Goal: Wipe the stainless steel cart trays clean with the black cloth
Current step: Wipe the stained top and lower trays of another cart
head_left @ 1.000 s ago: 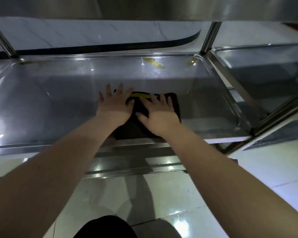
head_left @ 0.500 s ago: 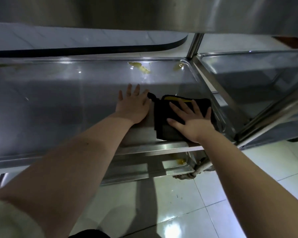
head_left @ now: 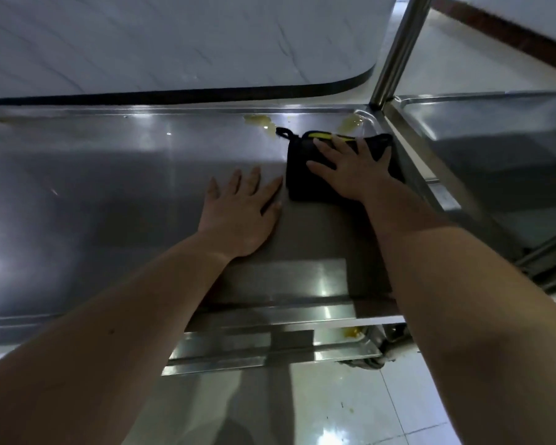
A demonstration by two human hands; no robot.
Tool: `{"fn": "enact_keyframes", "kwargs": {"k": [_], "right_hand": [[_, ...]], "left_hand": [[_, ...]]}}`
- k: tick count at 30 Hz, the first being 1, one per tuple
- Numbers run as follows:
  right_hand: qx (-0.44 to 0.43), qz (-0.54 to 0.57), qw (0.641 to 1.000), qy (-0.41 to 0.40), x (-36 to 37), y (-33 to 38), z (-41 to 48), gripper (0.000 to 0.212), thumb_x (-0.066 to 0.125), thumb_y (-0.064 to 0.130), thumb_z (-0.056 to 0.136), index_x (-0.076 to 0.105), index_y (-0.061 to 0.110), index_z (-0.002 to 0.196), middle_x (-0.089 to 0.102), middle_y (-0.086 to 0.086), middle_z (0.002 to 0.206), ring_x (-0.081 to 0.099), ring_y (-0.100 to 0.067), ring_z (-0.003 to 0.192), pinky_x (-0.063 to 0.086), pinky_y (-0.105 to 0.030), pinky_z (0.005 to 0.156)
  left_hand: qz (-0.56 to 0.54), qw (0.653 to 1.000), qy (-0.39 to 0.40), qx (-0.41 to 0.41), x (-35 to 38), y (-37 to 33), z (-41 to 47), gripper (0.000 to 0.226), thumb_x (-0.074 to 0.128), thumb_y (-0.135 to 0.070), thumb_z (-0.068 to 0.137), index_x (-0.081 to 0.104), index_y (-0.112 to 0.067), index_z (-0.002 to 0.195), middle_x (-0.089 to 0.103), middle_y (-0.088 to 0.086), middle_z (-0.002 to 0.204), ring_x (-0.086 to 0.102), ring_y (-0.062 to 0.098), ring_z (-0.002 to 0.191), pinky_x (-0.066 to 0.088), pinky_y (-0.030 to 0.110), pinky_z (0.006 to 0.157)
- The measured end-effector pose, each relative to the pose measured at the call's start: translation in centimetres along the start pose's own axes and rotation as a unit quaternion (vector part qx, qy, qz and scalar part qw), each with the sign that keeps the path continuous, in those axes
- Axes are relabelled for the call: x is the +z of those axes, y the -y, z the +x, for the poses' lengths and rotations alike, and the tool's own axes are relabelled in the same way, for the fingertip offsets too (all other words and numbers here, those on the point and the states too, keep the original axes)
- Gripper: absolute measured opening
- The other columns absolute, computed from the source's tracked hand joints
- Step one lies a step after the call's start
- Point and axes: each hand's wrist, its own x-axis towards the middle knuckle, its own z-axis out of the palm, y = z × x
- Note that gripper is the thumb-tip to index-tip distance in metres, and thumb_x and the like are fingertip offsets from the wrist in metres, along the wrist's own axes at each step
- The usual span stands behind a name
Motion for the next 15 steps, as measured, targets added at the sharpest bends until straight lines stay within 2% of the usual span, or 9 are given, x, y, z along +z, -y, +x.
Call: {"fn": "enact_keyframes", "kwargs": {"k": [4,8,15], "right_hand": [[-0.003,-0.001,1.0,-0.014,-0.1,-0.1,2.9,0.067,0.017,0.079,0.089,0.005,0.055,0.15,0.0,0.015,0.164,-0.005,-0.028,0.151,-0.007,-0.071,0.111],[-0.001,-0.004,1.0,-0.013,0.0,-0.4,1.8,0.068,0.016,0.079,0.088,0.003,0.054,0.151,-0.002,0.013,0.164,-0.008,-0.029,0.151,-0.007,-0.071,0.111],[0.004,0.001,1.0,0.026,0.9,-0.2,-8.5,0.068,0.012,0.079,0.088,-0.007,0.055,0.149,-0.013,0.015,0.163,-0.016,-0.03,0.149,-0.008,-0.071,0.111]], "left_hand": [[0.005,1.0,-0.004,0.002,0.1,0.0,0.5,0.056,0.015,-0.056,0.101,-0.001,-0.046,0.154,-0.004,-0.004,0.166,-0.005,0.024,0.152,-0.004,0.056,0.119],[0.001,1.0,0.001,-0.006,0.1,-0.1,0.7,0.056,0.013,-0.057,0.101,-0.001,-0.047,0.154,-0.005,-0.005,0.165,-0.006,0.023,0.152,-0.006,0.055,0.119],[-0.01,1.0,0.01,-0.01,-0.2,-0.3,0.5,0.055,0.015,-0.055,0.102,0.002,-0.046,0.155,-0.004,-0.005,0.166,-0.006,0.024,0.152,-0.007,0.055,0.119]]}}
